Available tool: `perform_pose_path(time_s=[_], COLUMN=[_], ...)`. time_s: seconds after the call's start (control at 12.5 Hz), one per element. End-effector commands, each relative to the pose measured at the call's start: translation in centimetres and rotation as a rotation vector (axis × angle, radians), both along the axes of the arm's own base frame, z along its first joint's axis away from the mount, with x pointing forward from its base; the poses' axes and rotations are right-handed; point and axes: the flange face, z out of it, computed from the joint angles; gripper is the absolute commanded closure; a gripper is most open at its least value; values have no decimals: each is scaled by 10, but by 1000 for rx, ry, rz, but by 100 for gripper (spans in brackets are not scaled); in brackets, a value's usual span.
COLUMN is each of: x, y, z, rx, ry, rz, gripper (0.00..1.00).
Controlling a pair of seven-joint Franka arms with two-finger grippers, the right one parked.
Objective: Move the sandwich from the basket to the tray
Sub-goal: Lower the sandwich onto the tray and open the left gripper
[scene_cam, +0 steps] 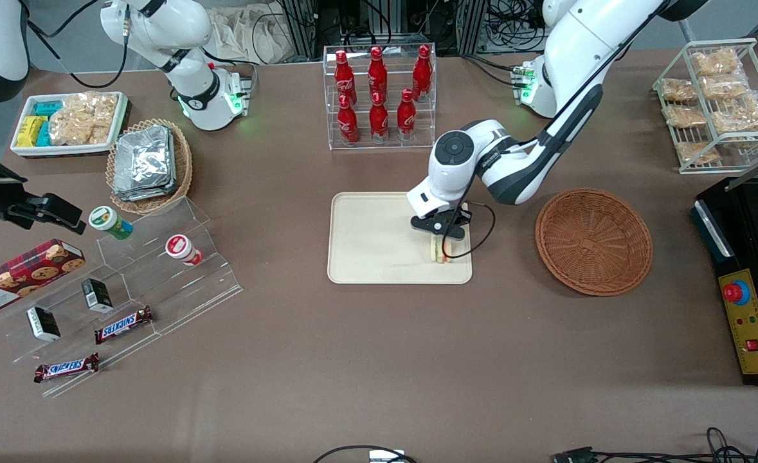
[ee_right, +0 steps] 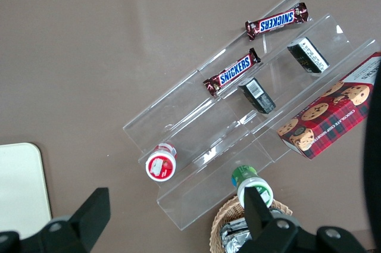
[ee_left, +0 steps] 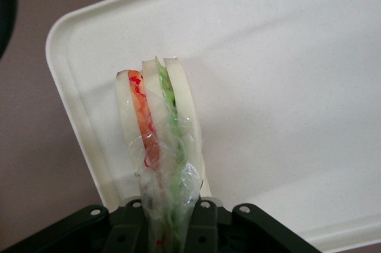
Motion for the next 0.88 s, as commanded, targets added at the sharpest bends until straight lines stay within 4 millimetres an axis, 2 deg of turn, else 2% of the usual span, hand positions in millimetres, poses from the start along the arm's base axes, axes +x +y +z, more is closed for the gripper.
perform_pose_path(time_s=[0.0,0.08,0.16,0.32,0.4,0.64,0.8], x=[-2,-2,-2,-2,-1,6,24], y=[-5,-5,-5,-6,-5,-5,8], z=[-4,-5,-7,-9,-7,8,26], rx=[-3,-2,-2,-3,0,-1,-5], ry=[-19,-17,-12,-8,-12,-42,-79], rz=[14,14,12,9,13,43,119], gripper=[79,78,63,11,0,0,0])
